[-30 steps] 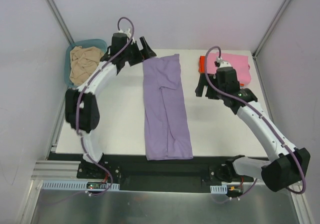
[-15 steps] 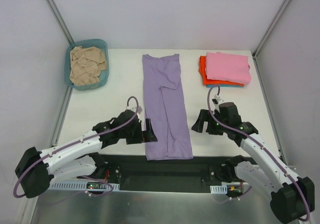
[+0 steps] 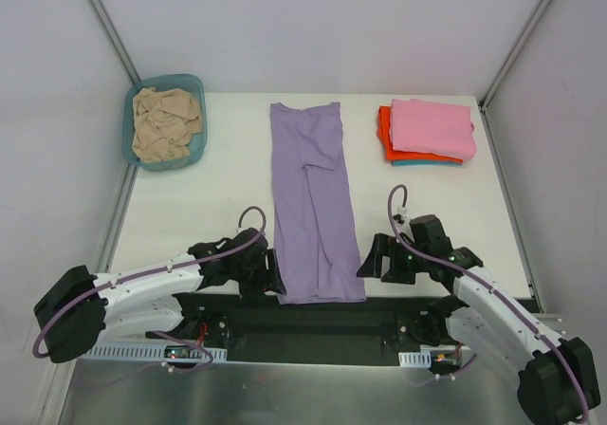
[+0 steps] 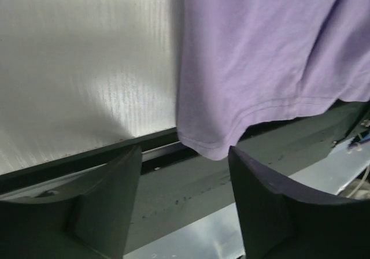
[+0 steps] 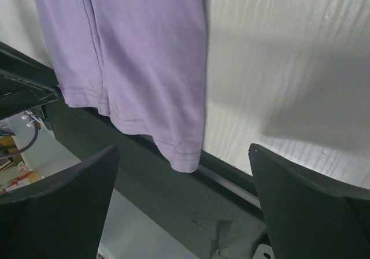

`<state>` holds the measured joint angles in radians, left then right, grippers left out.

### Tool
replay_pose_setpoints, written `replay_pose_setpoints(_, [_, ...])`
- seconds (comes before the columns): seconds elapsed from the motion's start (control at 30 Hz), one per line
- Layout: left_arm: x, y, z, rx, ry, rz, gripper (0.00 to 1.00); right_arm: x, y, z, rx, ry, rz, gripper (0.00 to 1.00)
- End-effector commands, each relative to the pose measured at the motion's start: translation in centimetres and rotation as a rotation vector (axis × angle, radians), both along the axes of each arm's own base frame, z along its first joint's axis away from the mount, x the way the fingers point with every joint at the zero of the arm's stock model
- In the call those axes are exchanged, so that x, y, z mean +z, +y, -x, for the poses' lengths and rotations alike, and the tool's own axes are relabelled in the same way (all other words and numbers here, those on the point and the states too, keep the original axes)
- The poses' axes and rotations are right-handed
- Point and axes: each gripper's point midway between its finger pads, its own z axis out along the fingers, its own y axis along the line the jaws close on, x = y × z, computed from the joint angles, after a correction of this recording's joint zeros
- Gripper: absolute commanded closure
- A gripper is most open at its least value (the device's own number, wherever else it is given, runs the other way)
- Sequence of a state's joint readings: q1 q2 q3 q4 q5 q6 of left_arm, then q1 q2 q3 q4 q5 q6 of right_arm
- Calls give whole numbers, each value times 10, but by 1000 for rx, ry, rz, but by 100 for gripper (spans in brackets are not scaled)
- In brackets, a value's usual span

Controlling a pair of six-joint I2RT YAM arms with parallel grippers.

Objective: Fold and stack the t-shirts
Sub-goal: Grab the bottom of the folded rectangular tshirt with both arms

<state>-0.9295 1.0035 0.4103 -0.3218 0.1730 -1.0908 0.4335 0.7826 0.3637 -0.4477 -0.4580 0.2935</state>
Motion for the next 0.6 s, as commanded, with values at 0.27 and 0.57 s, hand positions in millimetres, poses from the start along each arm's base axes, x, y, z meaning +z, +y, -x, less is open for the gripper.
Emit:
replay_pose_setpoints(0.27, [-3,-20,13,-47,76,34,57,-5,6,27,49,113,-15,4])
replay_pose_setpoints(0.57, [-3,-30,11,-75,82,41,100,-13,10,39,96,187,30,17])
